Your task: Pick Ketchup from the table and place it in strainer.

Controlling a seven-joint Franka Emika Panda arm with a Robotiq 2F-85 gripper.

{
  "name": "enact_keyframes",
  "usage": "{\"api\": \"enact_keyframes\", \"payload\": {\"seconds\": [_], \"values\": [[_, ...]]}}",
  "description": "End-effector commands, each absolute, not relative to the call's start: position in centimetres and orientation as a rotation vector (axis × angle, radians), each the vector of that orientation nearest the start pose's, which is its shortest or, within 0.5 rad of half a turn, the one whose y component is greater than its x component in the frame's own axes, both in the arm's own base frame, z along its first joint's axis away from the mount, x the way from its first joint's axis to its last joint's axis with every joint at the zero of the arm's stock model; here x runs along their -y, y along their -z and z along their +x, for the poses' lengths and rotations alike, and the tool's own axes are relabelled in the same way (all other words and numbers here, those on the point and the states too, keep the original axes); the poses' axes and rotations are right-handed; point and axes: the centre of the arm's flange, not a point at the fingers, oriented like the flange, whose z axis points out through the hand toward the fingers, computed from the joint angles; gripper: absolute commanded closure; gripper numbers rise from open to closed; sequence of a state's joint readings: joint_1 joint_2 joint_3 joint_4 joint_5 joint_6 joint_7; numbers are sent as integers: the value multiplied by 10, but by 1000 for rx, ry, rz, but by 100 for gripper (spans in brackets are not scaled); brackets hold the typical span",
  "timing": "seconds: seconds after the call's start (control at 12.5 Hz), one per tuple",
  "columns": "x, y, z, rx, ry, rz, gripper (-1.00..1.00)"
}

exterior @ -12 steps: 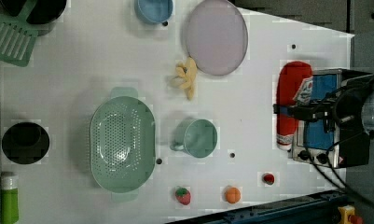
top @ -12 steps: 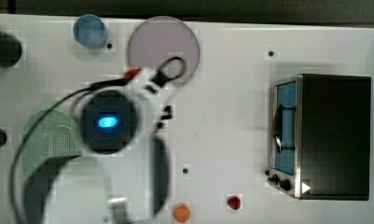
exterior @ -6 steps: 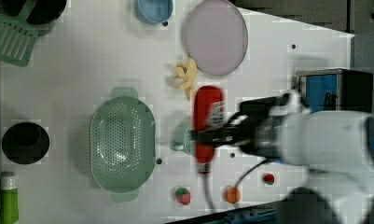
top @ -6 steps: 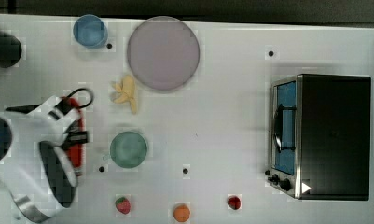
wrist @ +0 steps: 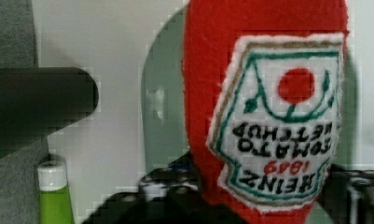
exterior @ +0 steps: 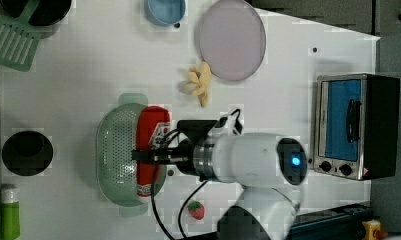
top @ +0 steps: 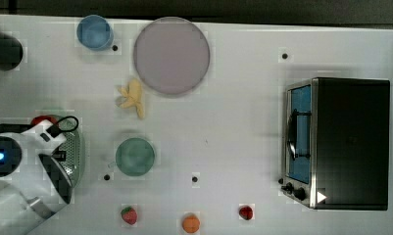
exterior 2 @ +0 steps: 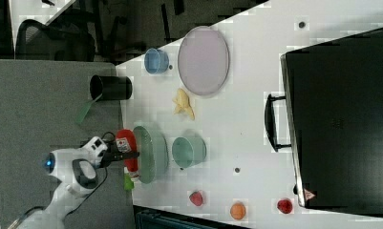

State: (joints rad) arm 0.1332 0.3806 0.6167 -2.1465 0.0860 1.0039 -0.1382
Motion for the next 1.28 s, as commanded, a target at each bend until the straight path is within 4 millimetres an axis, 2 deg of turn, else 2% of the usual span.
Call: {"api": "enact_keyframes", "payload": {"seconds": [0.08,0.16,0.24,0.32,0.48,0.64,0.72,0.96,1.12,1.28], "values": [[-390,-243,448,-198,-114,-2805,-76],[-394,-241,452,-205,-98,-2782,-98],[-398,-244,453,-202,-95,-2776,-100],[-402,-258,456,-231,-75,-2765,-100],[-404,-301,460,-346,-40,-2763,-100],[-393,-351,460,-399,-27,-2819,-100],[-381,-378,461,-410,-28,-2864,-100],[-327,-453,465,-513,-92,-3003,-100],[-289,-492,467,-611,-150,-3054,-100],[-247,-528,478,-733,-147,-3042,-100]]}}
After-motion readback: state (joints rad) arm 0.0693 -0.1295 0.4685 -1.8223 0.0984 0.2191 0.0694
